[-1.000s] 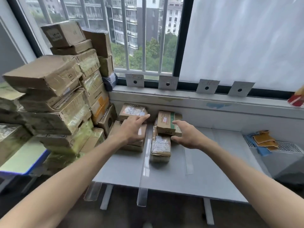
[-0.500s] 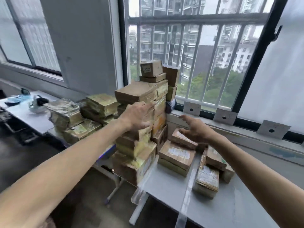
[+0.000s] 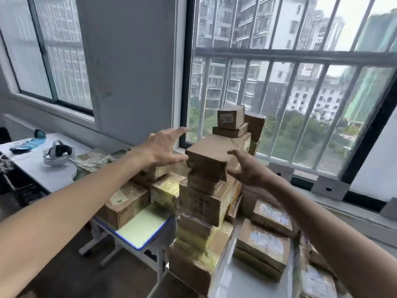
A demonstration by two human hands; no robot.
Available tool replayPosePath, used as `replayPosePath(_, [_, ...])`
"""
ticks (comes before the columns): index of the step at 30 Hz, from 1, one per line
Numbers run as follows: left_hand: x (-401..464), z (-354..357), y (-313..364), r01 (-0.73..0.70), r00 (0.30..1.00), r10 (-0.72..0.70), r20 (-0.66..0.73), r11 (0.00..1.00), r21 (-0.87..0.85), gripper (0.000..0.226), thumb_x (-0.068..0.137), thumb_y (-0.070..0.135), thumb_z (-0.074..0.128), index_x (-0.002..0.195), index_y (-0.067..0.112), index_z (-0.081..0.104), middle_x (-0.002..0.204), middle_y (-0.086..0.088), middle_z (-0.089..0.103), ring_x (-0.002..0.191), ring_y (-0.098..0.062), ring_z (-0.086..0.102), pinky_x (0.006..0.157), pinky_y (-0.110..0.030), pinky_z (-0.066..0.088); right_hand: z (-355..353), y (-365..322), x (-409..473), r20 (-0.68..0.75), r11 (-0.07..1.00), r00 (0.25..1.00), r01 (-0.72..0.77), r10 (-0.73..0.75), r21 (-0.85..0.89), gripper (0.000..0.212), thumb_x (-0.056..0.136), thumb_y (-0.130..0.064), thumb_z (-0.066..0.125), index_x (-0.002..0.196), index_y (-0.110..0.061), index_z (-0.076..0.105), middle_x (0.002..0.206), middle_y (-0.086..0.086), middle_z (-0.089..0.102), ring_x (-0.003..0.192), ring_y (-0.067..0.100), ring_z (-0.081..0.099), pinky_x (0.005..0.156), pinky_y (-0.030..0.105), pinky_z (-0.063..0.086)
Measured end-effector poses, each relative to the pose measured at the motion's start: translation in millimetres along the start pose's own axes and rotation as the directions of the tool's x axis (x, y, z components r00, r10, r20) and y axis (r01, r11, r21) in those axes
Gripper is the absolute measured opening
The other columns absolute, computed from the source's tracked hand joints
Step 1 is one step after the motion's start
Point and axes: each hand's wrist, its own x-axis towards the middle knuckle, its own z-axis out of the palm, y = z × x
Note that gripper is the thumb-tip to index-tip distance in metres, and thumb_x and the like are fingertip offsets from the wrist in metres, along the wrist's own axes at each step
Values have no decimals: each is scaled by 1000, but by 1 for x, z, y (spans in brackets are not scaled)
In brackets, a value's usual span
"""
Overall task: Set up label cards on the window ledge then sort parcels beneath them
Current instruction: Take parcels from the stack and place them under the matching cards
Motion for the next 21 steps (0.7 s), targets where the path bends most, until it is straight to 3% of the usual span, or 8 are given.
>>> replayPosePath(8, [102,22,-11,-54,996,59,68,996,-78,87,81,61,68,151,40,22,146,-10,49,129,-31,51,102,-50,44,-11,13,40,-28,988,990,-137,136,-65,64,94,-23,66,150,-16,35,146,16,44,133,30,45,108,31,34])
replayPosePath(14, [167,35,10,-70,995,77,62,991,-114,86,83,61,68,152,33,24,151,-11,43,133,-33,45,104,-50,42,-33,41,67,-58,972,983,-180,173,-154,63,94,-25,65,149,-17,37,146,16,44,134,32,44,108,33,34])
replayPosePath(21, [244,59,28,48,993,-40,113,997,-64,90,78,71,63,151,36,23,144,-16,44,127,-36,48,97,-46,45,-55,85,105,-62,971,986,-164,156,-174,66,95,-28,65,152,-20,32,146,12,43,132,29,44,108,36,35])
